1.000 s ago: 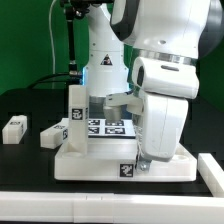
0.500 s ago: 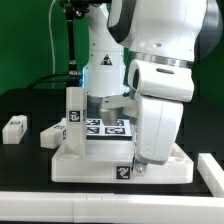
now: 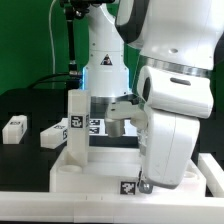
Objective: Assemble desk
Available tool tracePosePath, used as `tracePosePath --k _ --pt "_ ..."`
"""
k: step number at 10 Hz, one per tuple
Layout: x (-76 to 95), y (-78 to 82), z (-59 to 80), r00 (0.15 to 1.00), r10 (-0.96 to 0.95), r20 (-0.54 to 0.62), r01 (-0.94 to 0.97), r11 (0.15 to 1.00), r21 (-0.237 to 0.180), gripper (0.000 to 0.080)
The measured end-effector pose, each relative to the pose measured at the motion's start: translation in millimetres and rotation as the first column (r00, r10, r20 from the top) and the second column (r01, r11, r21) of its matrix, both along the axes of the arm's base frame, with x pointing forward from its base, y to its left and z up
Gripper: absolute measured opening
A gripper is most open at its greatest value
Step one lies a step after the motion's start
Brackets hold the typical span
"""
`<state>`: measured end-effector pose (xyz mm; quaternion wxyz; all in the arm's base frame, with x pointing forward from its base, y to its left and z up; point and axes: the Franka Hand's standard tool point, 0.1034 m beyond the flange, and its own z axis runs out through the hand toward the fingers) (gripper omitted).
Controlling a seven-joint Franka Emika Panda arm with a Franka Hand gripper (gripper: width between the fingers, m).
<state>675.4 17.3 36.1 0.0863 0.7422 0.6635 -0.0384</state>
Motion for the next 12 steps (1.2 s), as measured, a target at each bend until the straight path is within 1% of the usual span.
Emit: tracePosePath --k 1,3,4,5,6,7,8,9,10,11,12 --pt "-0.7 8.0 -2.3 1.0 -0.014 -0.001 0.014 1.0 0.005 0.0061" --pt "-1.6 17.9 -4.4 0.999 -0.033 0.002 0.033 0.999 0.012 0.0061" --pt "-1.8 20.5 -4.5 0.999 -0.034 0.003 0.034 0.999 0.012 0.0061" --pt "-1.7 19.6 -4.4 0.999 -0.032 0.003 0.032 0.999 0.01 0.0061" --pt "-0.9 17.8 -3.0 0.999 -0.034 0.005 0.034 0.999 0.011 0.0174" --pt "0.6 17.0 0.5 0.999 -0.035 0.01 0.035 0.999 0.011 0.0174" --pt "3.2 16.7 6.4 0.999 -0.029 0.018 0.029 1.0 0.009 0.0351" --pt "4.2 15.0 12.6 0.999 -0.027 0.018 0.027 1.0 0.004 0.0351" --pt "6.4 11.8 22.3 0.999 -0.029 0.022 0.029 1.0 0.003 0.0548" --pt "8.4 5.4 33.9 0.999 -0.037 0.026 0.037 0.999 0.002 0.0618" --pt "9.1 -2.5 43.5 0.999 -0.043 0.029 0.043 0.999 -0.001 0.0618"
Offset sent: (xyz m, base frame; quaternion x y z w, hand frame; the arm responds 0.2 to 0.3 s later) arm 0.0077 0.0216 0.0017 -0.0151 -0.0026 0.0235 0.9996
